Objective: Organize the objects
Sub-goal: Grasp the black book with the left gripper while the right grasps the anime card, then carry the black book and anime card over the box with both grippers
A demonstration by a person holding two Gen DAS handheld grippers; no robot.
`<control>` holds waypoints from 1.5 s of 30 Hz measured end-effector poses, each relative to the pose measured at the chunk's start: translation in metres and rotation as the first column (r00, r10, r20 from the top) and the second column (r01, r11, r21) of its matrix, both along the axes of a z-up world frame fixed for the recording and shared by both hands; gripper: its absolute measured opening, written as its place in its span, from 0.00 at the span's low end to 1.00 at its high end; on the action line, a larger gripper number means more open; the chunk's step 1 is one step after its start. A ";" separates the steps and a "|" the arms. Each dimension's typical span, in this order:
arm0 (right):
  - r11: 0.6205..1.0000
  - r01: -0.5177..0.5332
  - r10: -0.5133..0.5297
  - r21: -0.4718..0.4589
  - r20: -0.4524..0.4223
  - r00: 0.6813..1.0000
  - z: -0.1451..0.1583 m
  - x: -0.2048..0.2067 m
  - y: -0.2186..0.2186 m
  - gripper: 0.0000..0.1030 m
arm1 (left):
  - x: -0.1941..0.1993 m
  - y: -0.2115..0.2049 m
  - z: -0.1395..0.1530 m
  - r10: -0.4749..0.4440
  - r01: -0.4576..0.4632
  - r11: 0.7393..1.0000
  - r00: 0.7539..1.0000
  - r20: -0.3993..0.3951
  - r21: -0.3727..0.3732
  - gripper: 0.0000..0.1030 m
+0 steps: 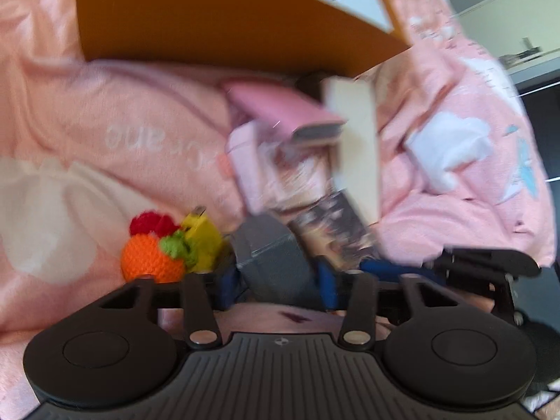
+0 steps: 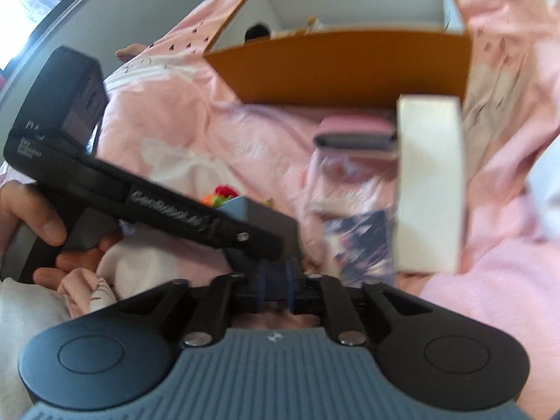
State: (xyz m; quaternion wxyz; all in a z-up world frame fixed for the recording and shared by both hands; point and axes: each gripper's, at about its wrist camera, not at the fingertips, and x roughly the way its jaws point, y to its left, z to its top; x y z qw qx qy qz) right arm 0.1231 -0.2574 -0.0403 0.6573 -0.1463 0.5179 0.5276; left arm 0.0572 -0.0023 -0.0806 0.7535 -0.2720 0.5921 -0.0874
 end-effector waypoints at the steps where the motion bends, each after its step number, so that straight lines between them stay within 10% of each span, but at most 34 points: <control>1: 1.000 0.004 -0.004 -0.002 0.029 1.000 0.005 0.002 -0.001 0.37 | -0.001 0.001 0.005 -0.001 0.000 1.000 1.000 0.022 0.007 0.38; 13: 0.971 -0.011 0.052 -0.238 0.164 0.985 -0.019 0.018 0.036 0.63 | -0.006 0.018 0.044 0.036 -0.053 0.996 0.978 0.207 0.075 0.38; 25: 0.924 -0.081 0.152 -0.374 0.164 0.975 -0.041 0.016 0.058 0.59 | -0.004 0.028 0.050 0.070 -0.082 0.996 0.962 0.262 0.036 0.38; 45: 0.994 0.086 -0.091 0.063 0.087 0.992 0.100 0.084 0.037 0.58 | 0.039 0.069 0.111 0.146 -0.152 0.988 0.890 0.433 -0.022 0.38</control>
